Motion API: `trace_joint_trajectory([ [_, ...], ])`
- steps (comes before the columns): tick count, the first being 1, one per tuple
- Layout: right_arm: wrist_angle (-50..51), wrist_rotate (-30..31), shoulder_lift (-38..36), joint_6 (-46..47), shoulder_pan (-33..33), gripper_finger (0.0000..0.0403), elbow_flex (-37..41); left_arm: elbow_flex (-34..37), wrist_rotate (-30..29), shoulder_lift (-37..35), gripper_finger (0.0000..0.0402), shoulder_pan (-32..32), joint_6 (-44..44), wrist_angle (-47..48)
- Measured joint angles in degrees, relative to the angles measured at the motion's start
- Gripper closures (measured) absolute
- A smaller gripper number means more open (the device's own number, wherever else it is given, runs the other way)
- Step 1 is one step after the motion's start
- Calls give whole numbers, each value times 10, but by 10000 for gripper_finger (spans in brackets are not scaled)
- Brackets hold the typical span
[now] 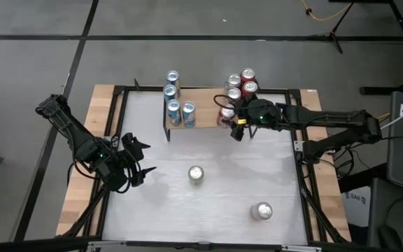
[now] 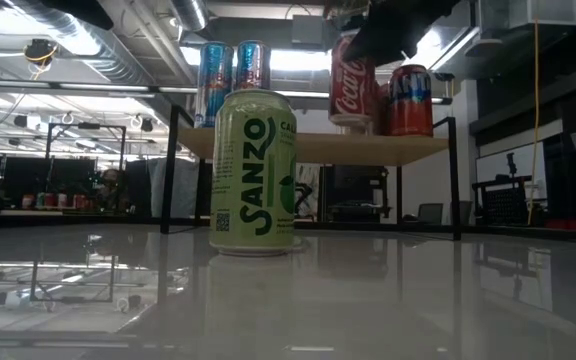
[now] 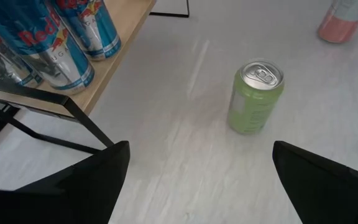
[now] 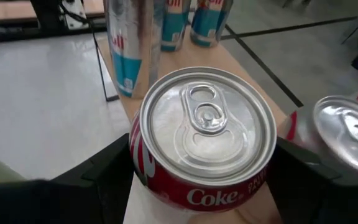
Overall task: Sort soda cans
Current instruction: Put the red-white soda can on the shelf aligned with the red-silver soda cans
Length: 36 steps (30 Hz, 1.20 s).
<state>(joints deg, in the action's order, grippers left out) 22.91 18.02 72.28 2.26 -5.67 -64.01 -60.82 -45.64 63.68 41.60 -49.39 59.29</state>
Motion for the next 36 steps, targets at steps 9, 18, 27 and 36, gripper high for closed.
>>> trace_joint_trajectory([
  [9,-8,8,35,0,0,113,-1,0,0,0,15,0,0,0],
  [18,-6,28,36,0,0,113,-2,0,0,0,15,0,0,0],
  [27,-5,28,36,-1,0,113,-2,0,0,0,15,0,0,0],
  [36,-4,27,36,-1,0,113,-1,0,0,0,15,0,0,0],
])
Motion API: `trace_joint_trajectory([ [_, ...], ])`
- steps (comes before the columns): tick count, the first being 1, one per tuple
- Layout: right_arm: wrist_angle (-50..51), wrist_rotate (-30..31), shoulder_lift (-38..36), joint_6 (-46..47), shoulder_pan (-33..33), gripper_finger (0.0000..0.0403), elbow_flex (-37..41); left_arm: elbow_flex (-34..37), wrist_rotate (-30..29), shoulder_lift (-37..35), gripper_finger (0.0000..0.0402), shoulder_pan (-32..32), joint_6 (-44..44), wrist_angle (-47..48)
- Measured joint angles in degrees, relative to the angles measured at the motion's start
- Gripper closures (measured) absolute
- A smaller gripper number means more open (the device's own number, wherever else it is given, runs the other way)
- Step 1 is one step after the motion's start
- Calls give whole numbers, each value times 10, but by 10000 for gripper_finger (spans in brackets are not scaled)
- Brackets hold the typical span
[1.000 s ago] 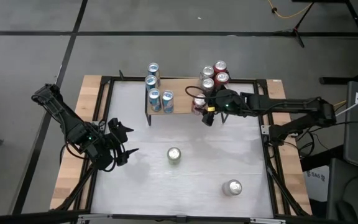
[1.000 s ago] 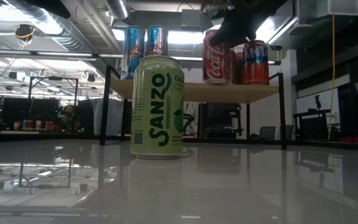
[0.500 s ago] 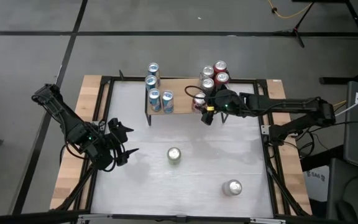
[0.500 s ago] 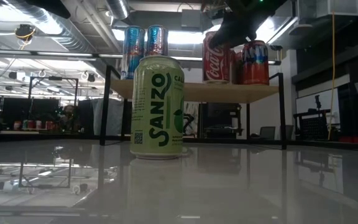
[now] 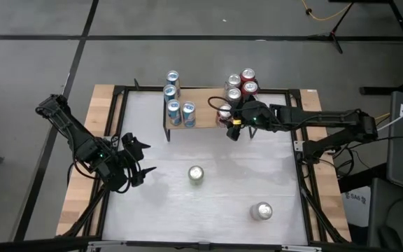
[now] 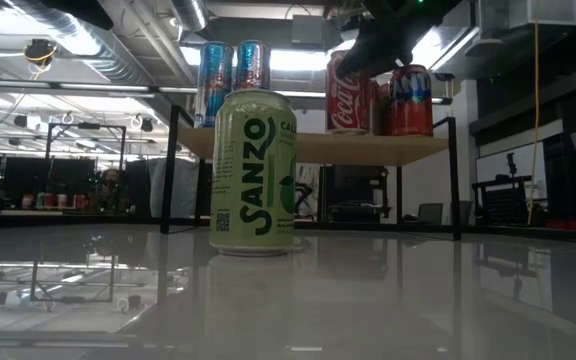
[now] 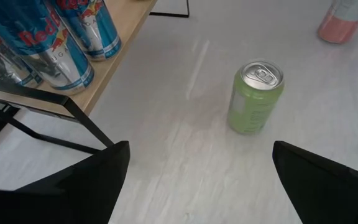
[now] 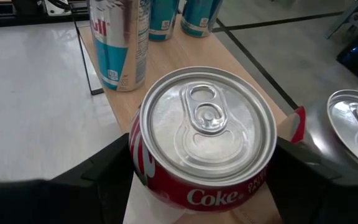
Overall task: Sort soda cans
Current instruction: Put the red-white soda can on the shelf aligned with the red-silver soda cans
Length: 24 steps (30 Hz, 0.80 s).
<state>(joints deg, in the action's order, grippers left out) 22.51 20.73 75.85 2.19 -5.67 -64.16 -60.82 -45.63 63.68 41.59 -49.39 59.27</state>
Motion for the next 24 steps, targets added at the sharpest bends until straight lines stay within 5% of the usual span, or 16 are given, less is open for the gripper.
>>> trace_joint_trajectory([
  [24,1,17,0,0,0,105,1,0,-3,0,15,0,0,-11],
])
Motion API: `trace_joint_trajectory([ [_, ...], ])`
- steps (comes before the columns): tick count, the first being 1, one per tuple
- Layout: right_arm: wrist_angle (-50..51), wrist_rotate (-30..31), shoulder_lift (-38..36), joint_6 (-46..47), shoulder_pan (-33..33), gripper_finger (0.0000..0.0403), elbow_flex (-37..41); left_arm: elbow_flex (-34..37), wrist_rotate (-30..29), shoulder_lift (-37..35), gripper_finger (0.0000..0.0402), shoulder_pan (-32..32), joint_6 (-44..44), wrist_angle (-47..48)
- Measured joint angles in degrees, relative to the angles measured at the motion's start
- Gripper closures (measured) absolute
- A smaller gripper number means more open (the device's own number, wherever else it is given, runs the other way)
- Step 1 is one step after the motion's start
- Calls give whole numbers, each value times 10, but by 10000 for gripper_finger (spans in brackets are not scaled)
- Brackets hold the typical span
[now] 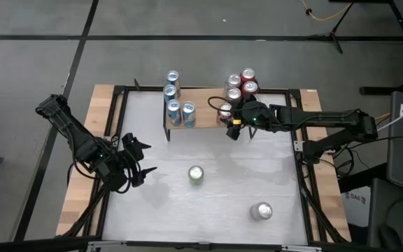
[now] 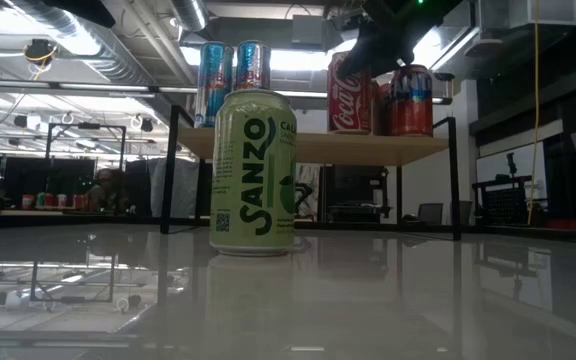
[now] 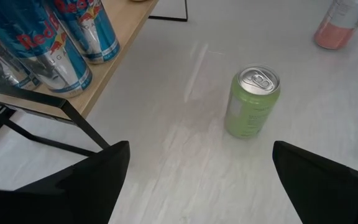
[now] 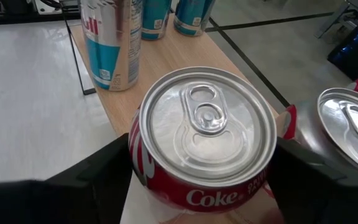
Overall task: Sort soda cans
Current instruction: Put the red-white soda can on the shelf aligned with the red-silver soda cans
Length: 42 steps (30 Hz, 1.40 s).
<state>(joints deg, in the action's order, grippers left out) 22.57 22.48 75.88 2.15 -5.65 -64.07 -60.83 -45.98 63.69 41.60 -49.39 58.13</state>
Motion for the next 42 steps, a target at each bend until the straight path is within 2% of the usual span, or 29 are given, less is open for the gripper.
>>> trace_joint_trajectory([
  [7,2,0,0,-2,0,44,0,0,0,0,15,0,0,0],
  [11,1,0,0,-1,0,26,0,0,0,0,15,0,0,0],
  [36,-33,-6,0,2,0,24,0,0,0,0,15,0,0,-4],
  [42,-82,-10,0,0,0,24,0,0,0,0,15,0,0,-4],
])
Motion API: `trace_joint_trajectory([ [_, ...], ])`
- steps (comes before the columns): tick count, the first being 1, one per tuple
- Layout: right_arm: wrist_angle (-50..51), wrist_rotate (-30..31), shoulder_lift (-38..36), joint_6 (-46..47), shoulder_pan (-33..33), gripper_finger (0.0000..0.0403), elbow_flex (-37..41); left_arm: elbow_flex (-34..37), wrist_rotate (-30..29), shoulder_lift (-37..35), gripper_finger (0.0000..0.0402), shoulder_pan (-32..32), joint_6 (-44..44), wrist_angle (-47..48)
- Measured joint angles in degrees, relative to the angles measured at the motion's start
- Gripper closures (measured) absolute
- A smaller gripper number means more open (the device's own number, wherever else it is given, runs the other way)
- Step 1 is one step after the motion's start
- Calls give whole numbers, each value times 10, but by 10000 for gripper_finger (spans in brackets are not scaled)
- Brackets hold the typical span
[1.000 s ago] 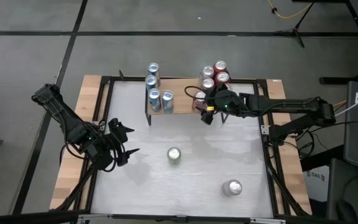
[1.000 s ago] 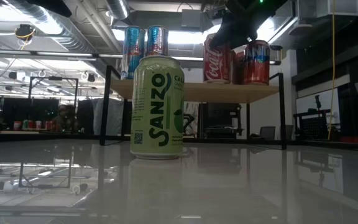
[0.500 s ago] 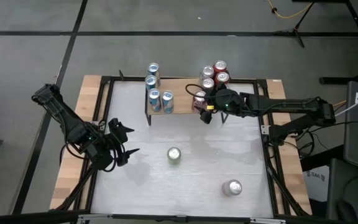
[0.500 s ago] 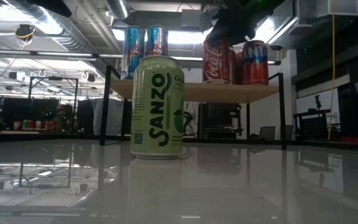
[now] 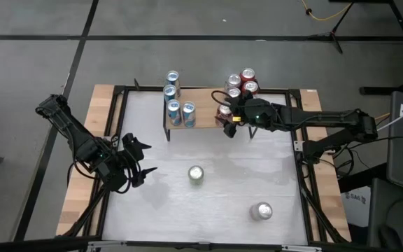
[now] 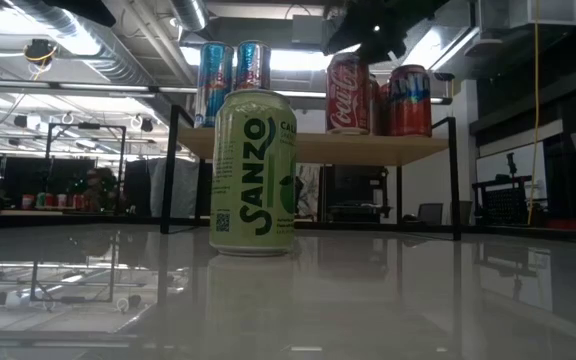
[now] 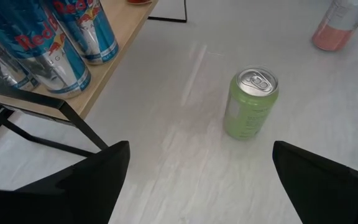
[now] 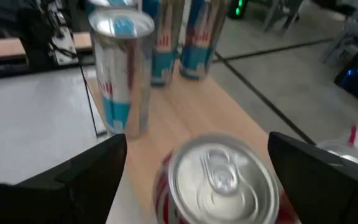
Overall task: Sort soda cans
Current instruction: Put the red-white soda can on the shelf aligned with the red-silver soda cans
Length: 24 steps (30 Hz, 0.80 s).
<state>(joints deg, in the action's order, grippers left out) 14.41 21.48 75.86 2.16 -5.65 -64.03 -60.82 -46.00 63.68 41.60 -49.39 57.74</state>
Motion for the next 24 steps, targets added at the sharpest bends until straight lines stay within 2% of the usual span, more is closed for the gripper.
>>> trace_joint_trajectory([
  [11,-110,-39,0,-39,0,24,0,0,0,0,15,0,0,0],
  [15,-155,-133,2,-34,0,25,0,0,0,0,15,0,0,0],
  [18,-170,-206,8,6,6,29,-1,0,0,0,15,-1,0,-1],
  [20,-167,-223,12,29,15,35,-1,0,0,0,15,-5,0,-7],
  [24,-158,-216,33,35,44,49,-1,0,0,0,15,-12,0,-18],
])
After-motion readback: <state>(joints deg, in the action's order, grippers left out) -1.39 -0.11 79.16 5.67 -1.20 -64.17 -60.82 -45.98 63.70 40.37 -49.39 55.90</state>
